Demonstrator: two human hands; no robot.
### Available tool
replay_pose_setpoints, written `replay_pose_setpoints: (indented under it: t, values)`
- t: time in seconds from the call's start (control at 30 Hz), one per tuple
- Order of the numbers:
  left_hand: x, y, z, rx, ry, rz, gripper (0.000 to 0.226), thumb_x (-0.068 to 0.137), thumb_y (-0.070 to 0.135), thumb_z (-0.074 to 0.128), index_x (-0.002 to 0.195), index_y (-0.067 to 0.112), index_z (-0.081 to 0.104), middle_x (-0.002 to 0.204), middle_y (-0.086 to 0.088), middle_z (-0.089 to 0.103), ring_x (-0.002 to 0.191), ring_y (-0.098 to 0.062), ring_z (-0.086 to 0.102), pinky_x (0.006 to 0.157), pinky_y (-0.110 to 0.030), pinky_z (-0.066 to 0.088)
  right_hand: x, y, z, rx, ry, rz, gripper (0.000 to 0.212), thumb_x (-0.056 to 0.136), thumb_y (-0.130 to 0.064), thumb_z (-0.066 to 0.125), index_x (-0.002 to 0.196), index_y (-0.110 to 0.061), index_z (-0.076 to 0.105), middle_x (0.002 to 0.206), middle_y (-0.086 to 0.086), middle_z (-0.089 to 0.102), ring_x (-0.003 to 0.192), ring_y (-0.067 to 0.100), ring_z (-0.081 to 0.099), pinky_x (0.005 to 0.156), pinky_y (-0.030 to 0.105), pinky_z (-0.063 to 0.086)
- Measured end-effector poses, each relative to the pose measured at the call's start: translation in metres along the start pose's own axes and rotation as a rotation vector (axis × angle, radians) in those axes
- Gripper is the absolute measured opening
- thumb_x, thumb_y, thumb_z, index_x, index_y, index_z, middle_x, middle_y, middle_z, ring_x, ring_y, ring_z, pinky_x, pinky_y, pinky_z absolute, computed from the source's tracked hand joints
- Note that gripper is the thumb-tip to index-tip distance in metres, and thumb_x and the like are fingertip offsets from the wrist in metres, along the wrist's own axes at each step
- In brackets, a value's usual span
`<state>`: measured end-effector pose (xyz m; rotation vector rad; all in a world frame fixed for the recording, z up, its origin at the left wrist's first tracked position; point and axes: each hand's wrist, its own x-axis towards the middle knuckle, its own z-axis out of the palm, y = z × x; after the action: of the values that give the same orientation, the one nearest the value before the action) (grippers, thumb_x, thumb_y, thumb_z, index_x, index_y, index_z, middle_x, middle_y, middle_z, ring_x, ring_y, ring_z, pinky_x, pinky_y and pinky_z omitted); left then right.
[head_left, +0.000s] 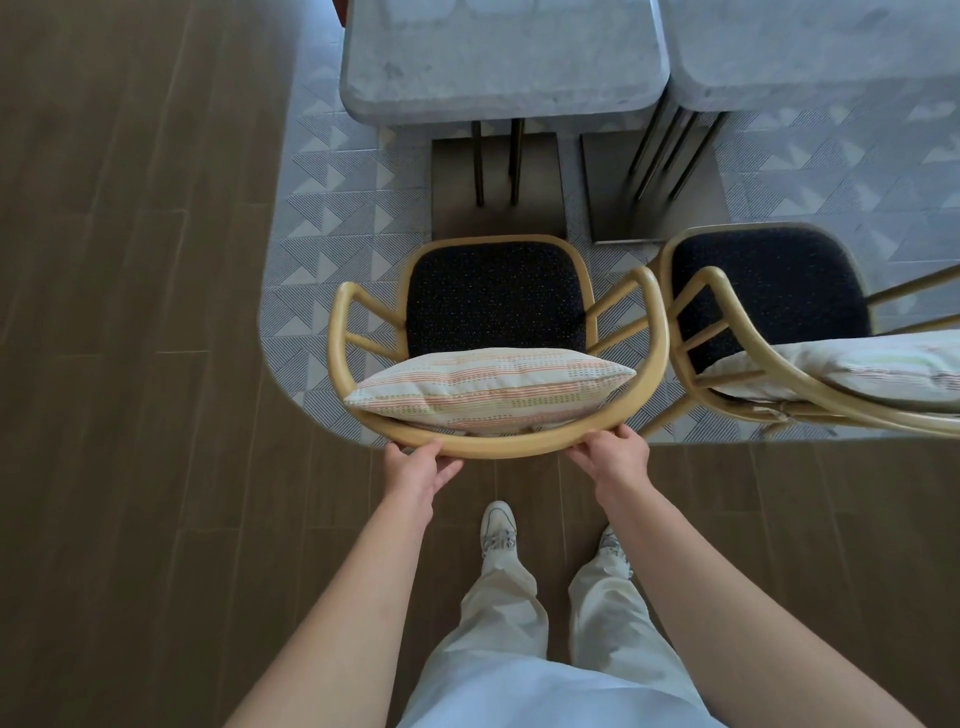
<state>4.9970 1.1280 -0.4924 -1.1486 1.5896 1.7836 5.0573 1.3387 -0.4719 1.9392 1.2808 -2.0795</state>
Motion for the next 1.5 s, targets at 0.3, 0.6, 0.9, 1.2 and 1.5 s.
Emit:
replay_pose_setpoints:
  t: [0.3, 0.6, 0.9, 1.2, 1.5]
  values:
    - [-0.003, 0.003, 0.007, 0.017, 0.004, -0.008, 0.064, 0.098, 0.0, 0.059, 0.154, 0.017, 0.033, 0.14, -0.014, 0.056, 0.081, -0.018, 0.073, 0.09, -0.047, 0.06, 0.002, -0.013, -0.001, -0.1, -0.044, -0.017, 0.043, 0.093, 0.011, 0.055, 0.132, -0.007, 0.051, 0.109, 0.01, 0.064, 0.105, 0.03, 0.067, 0.085, 0.041, 0.06]
    - [-0.017, 0.024, 0.01, 0.303, 0.081, 0.037, 0.056, 0.102, 0.035, 0.057, 0.149, 0.009, 0.04, 0.141, -0.008, 0.051, 0.134, -0.03, 0.048, 0.11, -0.049, 0.043, -0.015, -0.018, 0.017, -0.116, -0.051, -0.006, 0.035, 0.098, -0.016, 0.058, 0.128, -0.009, 0.041, 0.109, 0.005, 0.057, 0.105, 0.021, 0.058, 0.101, 0.041, 0.05]
    - [-0.065, 0.077, 0.041, 0.232, 0.018, 0.293, 0.049, 0.103, 0.048, 0.037, 0.144, 0.024, 0.049, 0.14, -0.005, 0.055, 0.126, -0.025, 0.053, 0.1, -0.043, 0.045, -0.081, -0.059, 0.032, -0.195, -0.177, -0.209, 0.045, 0.106, -0.041, 0.035, 0.146, -0.02, 0.043, 0.13, -0.003, 0.055, 0.113, 0.016, 0.052, 0.091, 0.036, 0.04]
    - [-0.175, 0.164, 0.095, 0.121, -0.471, 0.593, 0.059, 0.106, 0.057, 0.018, 0.154, 0.029, 0.038, 0.163, 0.003, 0.033, 0.15, -0.011, 0.027, 0.125, -0.045, 0.017, -0.177, -0.151, 0.038, -0.198, -0.476, -0.746, 0.055, 0.103, -0.048, 0.036, 0.15, -0.022, 0.044, 0.152, -0.005, 0.046, 0.139, 0.009, 0.041, 0.119, 0.04, 0.033]
    - [-0.243, 0.19, 0.143, 0.069, -0.791, 0.743, 0.063, 0.104, 0.058, 0.016, 0.154, 0.028, 0.039, 0.163, 0.0, 0.034, 0.15, -0.014, 0.029, 0.124, -0.047, 0.015, -0.225, -0.21, -0.025, -0.008, -0.451, -0.907, 0.052, 0.107, -0.042, 0.03, 0.152, -0.017, 0.038, 0.155, -0.001, 0.043, 0.144, 0.013, 0.037, 0.121, 0.04, 0.028]
